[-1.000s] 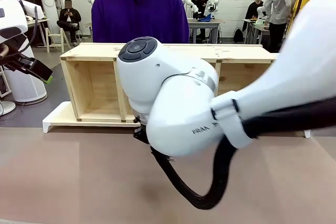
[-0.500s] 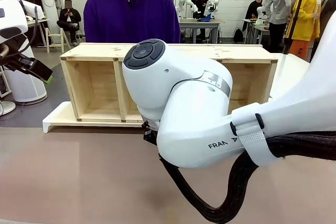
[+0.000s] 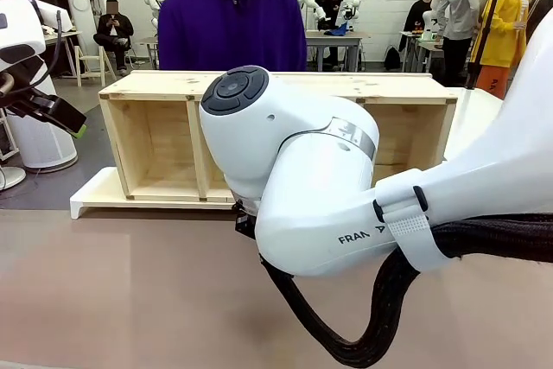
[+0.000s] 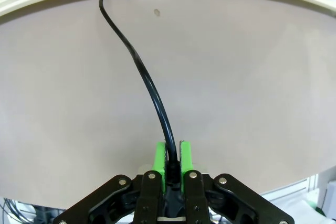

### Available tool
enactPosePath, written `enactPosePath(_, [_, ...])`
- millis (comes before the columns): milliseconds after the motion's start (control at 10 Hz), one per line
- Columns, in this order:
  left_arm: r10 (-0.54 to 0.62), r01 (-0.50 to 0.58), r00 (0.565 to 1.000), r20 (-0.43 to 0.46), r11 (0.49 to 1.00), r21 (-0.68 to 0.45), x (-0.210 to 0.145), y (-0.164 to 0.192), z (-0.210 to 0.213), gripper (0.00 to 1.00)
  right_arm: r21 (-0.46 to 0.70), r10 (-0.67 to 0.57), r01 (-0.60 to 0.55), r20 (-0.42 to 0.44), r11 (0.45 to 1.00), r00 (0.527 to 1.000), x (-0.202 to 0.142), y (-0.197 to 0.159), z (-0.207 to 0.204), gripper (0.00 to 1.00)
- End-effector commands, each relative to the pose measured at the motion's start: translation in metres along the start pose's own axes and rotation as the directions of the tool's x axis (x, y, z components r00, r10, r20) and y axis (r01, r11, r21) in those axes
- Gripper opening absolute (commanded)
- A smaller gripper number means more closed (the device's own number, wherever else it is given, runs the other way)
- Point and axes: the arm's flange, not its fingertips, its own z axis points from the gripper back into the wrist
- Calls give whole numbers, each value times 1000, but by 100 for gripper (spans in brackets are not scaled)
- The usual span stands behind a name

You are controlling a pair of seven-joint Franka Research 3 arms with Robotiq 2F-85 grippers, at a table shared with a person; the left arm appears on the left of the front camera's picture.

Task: Perform cable management.
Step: Pull the grasped Power Cable to the location of the Power Strip.

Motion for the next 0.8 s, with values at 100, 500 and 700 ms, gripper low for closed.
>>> enactPosePath(100, [4,-4,1000,-2,1000,12,0,1,0,100,-34,-38,37,-26,999,999,-28,-49,24,14])
enactPosePath(500, [4,-4,1000,-2,1000,12,0,1,0,100,-52,-146,147,13,988,989,-38,-119,56,14])
enactPosePath(700, [4,-4,1000,-2,1000,12,0,1,0,100,-73,-211,212,19,975,977,-33,-157,65,14])
